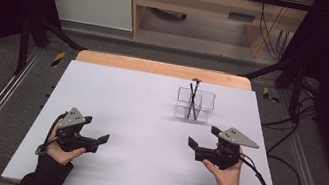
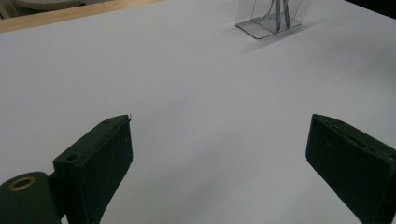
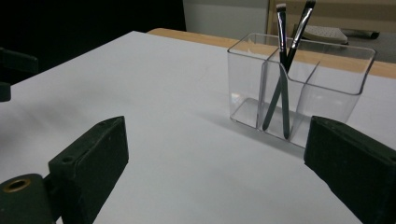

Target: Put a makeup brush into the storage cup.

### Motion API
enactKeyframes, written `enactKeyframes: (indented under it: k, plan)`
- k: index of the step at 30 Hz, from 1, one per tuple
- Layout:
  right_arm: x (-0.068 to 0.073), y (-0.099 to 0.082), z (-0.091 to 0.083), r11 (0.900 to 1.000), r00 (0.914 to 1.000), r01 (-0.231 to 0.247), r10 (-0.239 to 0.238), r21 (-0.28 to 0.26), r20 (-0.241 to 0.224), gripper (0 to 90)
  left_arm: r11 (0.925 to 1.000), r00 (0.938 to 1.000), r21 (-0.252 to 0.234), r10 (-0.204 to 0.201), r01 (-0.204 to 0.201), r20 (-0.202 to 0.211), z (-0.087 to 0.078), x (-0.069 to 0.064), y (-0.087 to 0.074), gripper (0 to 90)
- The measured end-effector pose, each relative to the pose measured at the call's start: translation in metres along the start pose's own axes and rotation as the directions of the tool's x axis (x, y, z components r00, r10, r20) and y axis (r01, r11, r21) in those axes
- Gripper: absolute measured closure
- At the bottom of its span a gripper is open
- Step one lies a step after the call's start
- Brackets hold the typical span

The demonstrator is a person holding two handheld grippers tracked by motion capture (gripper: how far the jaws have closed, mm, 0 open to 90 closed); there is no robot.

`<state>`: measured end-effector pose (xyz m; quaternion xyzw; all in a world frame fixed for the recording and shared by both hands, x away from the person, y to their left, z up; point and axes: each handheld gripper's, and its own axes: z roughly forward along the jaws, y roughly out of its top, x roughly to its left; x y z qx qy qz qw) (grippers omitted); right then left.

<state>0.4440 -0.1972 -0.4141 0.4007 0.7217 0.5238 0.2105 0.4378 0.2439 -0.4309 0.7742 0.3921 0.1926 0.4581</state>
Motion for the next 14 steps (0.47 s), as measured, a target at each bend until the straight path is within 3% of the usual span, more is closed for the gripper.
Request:
enactKeyframes:
  k: [14]
  plan:
    - [-0.004, -0.017, -0.012, 0.9996, 0.9997, -0.022, 0.022, 0.018, 0.008, 5.1, 1.0, 1.0, -0.002, -0.003, 0.003, -0.004, -0.001, 0.002, -0.003, 6.5]
